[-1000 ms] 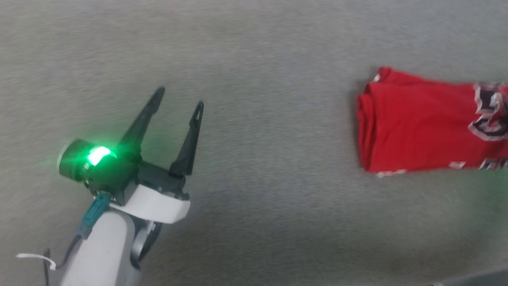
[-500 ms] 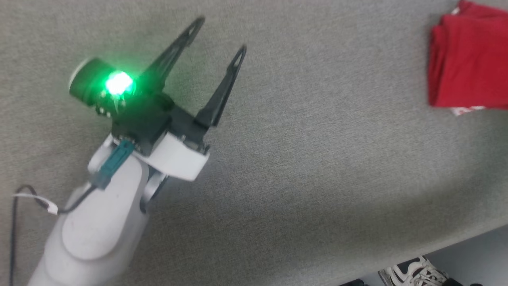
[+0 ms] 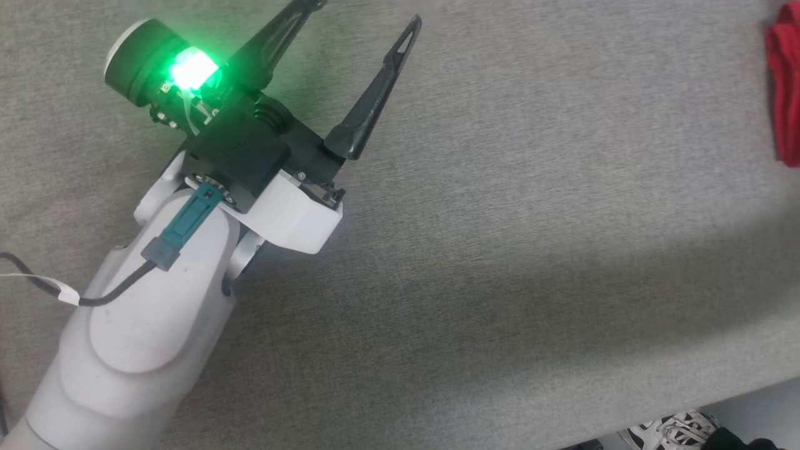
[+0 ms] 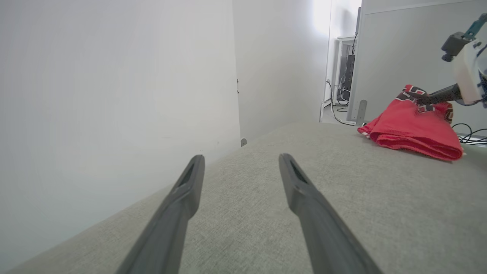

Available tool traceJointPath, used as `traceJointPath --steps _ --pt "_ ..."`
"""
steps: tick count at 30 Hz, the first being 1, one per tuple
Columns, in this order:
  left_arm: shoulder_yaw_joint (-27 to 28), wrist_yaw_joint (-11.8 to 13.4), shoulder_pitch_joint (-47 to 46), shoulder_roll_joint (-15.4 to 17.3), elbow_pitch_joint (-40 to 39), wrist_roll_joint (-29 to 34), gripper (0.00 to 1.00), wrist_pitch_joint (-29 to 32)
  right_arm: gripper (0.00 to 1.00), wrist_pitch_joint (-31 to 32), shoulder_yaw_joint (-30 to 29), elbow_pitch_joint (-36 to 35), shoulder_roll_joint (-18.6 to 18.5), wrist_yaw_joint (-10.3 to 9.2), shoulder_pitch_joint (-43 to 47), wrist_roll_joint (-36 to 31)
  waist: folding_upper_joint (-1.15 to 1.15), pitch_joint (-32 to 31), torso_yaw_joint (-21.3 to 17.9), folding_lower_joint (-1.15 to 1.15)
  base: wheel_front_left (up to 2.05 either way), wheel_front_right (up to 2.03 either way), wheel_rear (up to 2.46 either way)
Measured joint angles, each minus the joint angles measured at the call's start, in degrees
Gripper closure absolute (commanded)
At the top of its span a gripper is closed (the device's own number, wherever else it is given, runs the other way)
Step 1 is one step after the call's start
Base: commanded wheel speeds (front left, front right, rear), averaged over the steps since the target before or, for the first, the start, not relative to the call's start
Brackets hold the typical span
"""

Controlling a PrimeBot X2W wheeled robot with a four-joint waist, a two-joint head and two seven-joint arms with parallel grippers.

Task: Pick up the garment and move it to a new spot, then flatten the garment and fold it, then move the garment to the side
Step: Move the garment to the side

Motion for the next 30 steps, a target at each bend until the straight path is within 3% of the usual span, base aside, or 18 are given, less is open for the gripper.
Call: traceJointPath --steps 8,9,10,11,23,30 --pt "0.4 0.0 -0.1 0.8 0.4 0.1 0.00 0.0 1.00 -5.2 2.6 7.7 1.9 0.01 -3.1 0.0 0.00 -0.2 0.8 0.00 0.00 0.00 0.00" --pt "0.5 0.0 0.0 0.8 0.5 0.1 0.00 0.0 0.64 -5.7 3.0 8.5 2.0 0.01 -3.2 0.0 0.00 -0.4 0.7 0.00 0.00 0.00 0.00" --pt "0.8 0.0 0.2 0.7 0.8 0.1 0.00 0.0 0.16 -6.3 3.3 9.0 2.2 0.01 -3.2 0.1 0.00 -0.7 0.7 0.00 0.00 0.00 0.00" --pt "1.1 0.0 0.5 0.6 1.2 -0.1 0.00 0.0 0.00 -6.8 3.6 9.5 2.4 0.01 -3.2 0.1 0.00 -1.0 0.7 0.00 0.00 0.00 0.00" --pt "5.2 0.0 7.8 -3.5 3.6 -2.2 0.00 0.0 0.00 -8.5 9.6 9.2 0.1 0.01 -0.8 0.8 0.00 -7.7 1.5 0.00 0.00 0.00 0.00" --pt "9.2 0.0 16.1 -5.5 4.7 -3.3 0.00 0.0 0.00 -9.5 14.5 4.7 2.1 0.01 3.8 1.8 0.00 -13.8 3.2 0.00 0.00 0.00 0.00"
